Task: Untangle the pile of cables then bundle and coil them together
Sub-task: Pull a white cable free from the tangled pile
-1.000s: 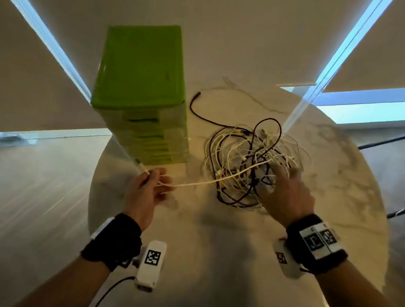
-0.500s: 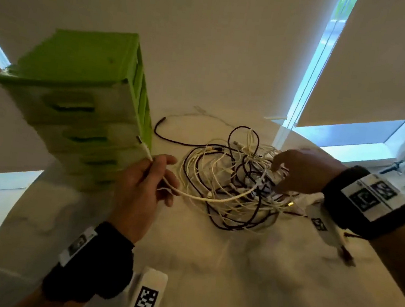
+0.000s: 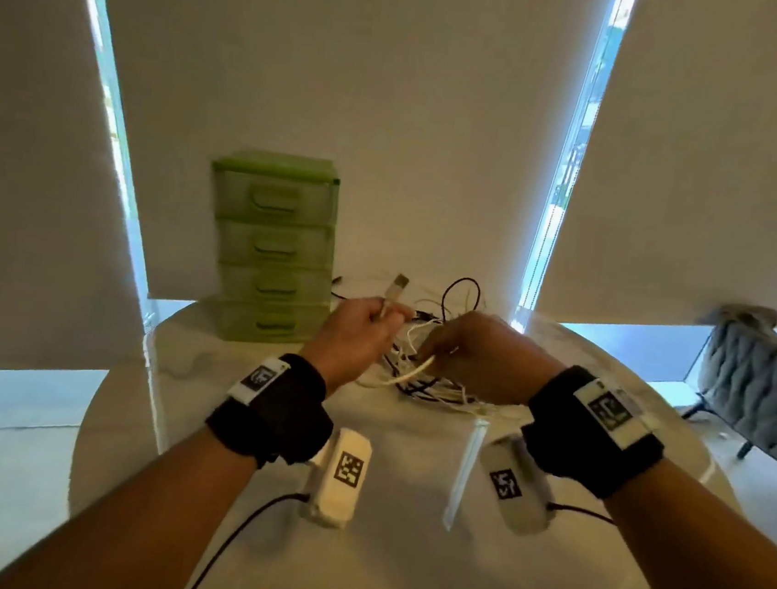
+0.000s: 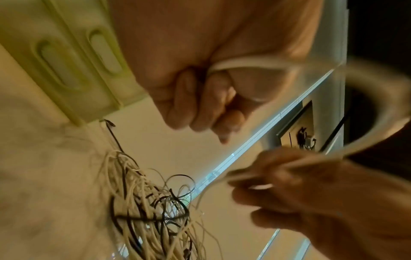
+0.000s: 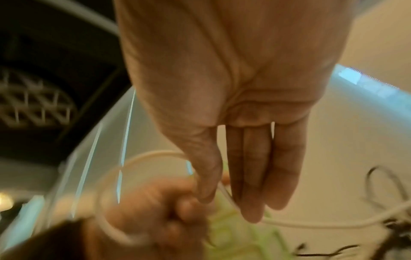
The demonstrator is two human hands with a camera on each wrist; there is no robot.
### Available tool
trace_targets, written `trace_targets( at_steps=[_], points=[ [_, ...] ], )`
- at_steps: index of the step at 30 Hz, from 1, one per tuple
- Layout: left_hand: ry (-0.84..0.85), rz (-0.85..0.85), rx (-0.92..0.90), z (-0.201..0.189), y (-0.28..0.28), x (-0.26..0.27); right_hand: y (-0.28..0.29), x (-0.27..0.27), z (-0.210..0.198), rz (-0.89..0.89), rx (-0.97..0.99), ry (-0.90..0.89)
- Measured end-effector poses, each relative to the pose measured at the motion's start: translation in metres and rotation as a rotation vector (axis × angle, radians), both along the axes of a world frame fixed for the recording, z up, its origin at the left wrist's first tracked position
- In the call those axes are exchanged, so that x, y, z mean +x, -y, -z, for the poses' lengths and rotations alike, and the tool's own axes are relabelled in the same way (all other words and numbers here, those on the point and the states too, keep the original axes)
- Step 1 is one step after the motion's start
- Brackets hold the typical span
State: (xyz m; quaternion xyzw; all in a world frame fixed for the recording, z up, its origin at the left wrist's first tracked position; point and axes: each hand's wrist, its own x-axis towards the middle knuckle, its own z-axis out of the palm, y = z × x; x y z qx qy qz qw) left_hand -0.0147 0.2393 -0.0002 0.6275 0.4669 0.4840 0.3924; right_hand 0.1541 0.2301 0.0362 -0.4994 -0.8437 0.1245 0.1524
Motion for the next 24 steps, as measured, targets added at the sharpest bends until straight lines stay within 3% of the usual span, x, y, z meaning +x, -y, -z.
trace_targets(
  at_steps=[2, 6, 8, 11, 13, 16, 21, 24],
  points=[
    [-0.045, 0.138, -0.087, 0.003, 0.01, -0.003, 0.016, -0.008, -0.012, -0.095, -0.045, -0.128],
    [0.232, 0.318, -0.223, 0.011, 0.007, -0.005, 0.016, -0.007, -0.027, -0.184, -0.139, -0.339],
    [0.295, 0.399, -0.283, 0.008, 0.0, -0.001, 0.007, -0.002, -0.026, -0.195, -0.116, -0.436],
    [0.326, 0.393, -0.336, 0.01, -0.024, -0.001, -0.019, 0.012, -0.015, -0.142, -0.04, -0.518],
    [0.449, 0.391, -0.318, 0.011, -0.049, -0.007, -0.045, 0.027, -0.005, -0.016, -0.037, -0.392],
    [0.615, 0.368, -0.225, -0.001, -0.08, -0.013, -0.081, 0.045, 0.017, 0.141, -0.224, 0.0],
    [0.702, 0.335, -0.007, -0.031, -0.097, -0.009, -0.109, 0.061, 0.028, 0.248, -0.175, 0.014],
    [0.671, 0.283, 0.048, -0.033, -0.098, -0.004, -0.113, 0.067, 0.024, 0.253, -0.119, -0.025]
  ],
)
